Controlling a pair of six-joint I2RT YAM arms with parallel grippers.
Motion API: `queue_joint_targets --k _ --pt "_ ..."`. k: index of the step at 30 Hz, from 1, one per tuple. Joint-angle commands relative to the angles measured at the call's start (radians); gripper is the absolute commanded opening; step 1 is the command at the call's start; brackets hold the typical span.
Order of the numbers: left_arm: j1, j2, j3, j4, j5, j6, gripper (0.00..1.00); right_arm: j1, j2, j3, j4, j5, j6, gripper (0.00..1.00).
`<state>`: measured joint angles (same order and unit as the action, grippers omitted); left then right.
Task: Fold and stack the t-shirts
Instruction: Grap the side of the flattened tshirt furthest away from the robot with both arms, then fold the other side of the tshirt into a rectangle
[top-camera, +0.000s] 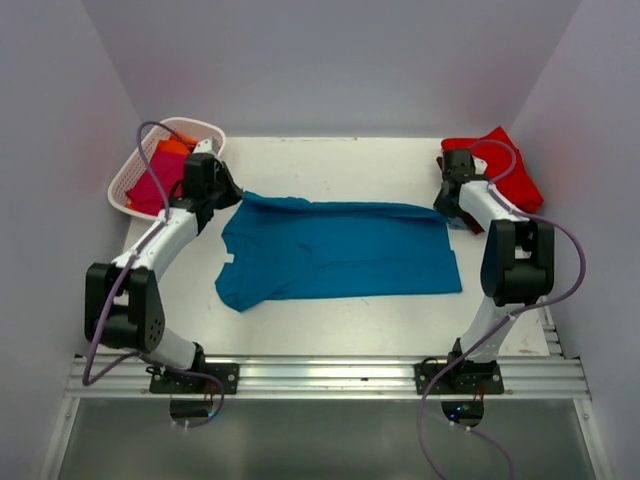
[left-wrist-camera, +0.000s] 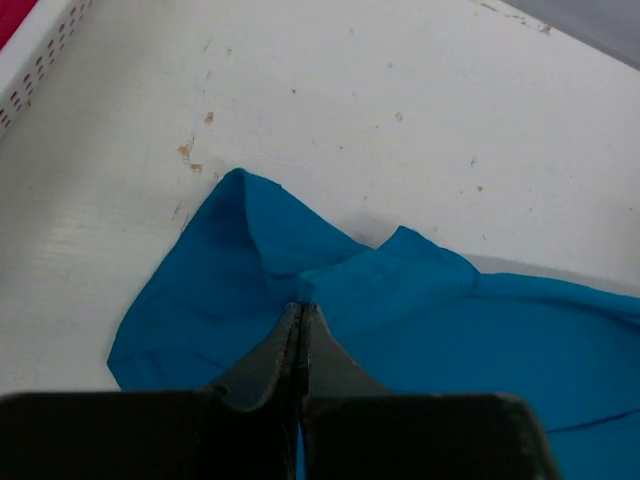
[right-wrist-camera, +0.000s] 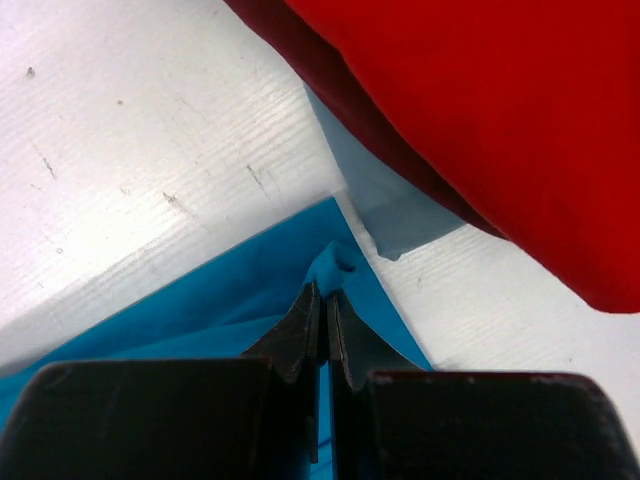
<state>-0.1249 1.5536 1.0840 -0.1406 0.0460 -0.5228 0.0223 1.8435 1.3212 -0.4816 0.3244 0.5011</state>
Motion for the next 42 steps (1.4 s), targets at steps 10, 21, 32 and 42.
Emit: queue_joint_targets --k 10,21,32,42 --pt "0.007 -0.354 -0.243 -0.091 0.003 -0.011 0.0 0.008 -0.164 -0.106 0.008 0.044 0.022 0.0" --pt "-0.002 -0.49 -0.315 -0.194 0.026 -0.013 0.0 0.008 -0.234 -0.208 0.011 0.061 0.025 0.0" --pt "-0.056 -0.561 -0.423 -0.237 0.043 -0.049 0.0 0.01 -0.231 -0.232 0.008 0.05 0.03 0.0" --pt "-0.074 -0.616 -0.446 -0.319 -0.005 -0.054 0.0 0.014 -0.26 -0.301 -0.009 0.058 0.034 0.07"
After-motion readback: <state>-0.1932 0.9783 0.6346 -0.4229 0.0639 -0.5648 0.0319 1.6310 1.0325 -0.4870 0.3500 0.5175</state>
